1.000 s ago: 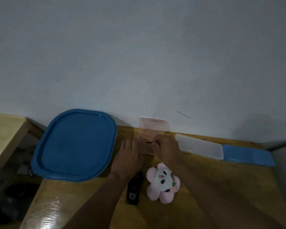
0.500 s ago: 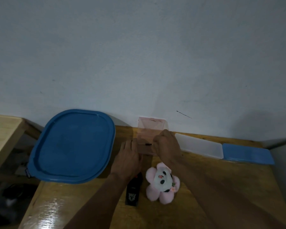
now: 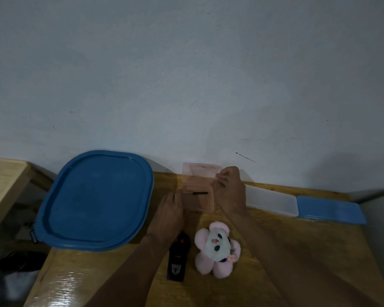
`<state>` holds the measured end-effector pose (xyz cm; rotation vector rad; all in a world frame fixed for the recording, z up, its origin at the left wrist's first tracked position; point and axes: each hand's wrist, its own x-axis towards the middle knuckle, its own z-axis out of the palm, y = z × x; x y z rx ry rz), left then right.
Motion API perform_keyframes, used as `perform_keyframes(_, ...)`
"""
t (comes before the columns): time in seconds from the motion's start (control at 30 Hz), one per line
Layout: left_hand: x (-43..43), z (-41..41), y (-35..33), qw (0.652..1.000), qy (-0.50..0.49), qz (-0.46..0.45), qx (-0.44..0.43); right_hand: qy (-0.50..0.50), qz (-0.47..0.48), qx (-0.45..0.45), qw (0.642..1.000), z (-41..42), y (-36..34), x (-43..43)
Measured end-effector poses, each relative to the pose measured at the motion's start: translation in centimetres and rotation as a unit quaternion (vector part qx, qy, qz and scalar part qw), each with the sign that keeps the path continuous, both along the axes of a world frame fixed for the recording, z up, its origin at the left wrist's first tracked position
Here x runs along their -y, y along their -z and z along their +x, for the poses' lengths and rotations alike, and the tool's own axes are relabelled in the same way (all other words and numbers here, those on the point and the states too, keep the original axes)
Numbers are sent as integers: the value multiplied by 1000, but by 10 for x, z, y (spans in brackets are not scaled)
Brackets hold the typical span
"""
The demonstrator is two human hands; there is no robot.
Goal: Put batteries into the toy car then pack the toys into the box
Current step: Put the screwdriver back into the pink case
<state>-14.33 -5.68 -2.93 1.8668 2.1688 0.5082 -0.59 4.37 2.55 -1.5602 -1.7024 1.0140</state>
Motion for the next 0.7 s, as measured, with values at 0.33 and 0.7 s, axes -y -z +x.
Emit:
perform_keyframes(0.33, 2, 10, -24, 978, -101, 16, 182, -95, 107, 92, 985, 19, 13, 13)
perform_keyframes(0.7, 4, 13, -32, 985, -80, 19, 151, -191, 71, 148, 968, 32, 14, 27)
